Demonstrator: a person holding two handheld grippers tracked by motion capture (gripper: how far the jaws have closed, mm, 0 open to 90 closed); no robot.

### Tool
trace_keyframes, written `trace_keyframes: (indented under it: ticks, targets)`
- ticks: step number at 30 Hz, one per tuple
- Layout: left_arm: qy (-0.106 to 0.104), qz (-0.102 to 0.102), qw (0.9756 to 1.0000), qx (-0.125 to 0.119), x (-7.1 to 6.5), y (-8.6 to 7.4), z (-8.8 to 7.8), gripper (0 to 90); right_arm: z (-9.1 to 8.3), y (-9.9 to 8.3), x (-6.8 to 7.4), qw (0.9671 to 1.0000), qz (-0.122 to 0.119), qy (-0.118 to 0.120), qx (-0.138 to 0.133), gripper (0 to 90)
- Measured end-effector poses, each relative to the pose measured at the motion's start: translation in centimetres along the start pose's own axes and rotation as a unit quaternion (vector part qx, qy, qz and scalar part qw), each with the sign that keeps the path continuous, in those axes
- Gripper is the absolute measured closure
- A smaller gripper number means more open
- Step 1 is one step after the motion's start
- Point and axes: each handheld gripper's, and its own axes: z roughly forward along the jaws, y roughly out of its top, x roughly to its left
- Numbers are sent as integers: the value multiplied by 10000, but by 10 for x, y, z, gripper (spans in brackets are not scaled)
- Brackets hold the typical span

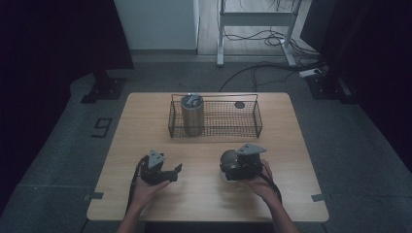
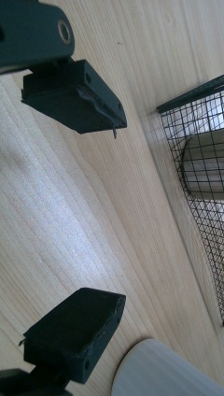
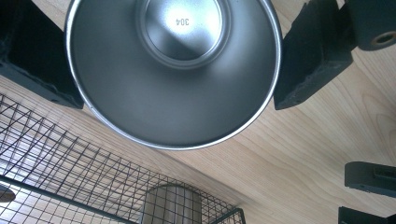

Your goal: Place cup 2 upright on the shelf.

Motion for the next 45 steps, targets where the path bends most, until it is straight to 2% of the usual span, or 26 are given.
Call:
trace_keyframes:
  ticks: [12, 18, 24, 28, 39, 45]
  targets:
    - [4, -5, 10000, -7, 1, 0, -1, 144, -1, 1, -2, 10000, 5, 55, 19, 58]
    - [15, -8, 10000, -7, 2, 0, -1, 144, -6, 2, -4, 9998, 74, 94, -126, 58]
    - [22, -4, 10000, 16, 2, -1, -1, 144, -17, 7, -7, 9992, 169, 98, -336, 59]
    - [40, -63, 10000, 22, 4, -2, 0, 145, -23, 10, -11, 9986, 237, 60, -461, 59]
    - [17, -88, 10000, -9, 3, -2, -3, 145, -31, 15, -16, 9983, 288, 40, -513, 59]
    - [-6, -38, 10000, -13, 1, -2, -3, 145, -34, 27, -16, 9982, 238, -21, -557, 59]
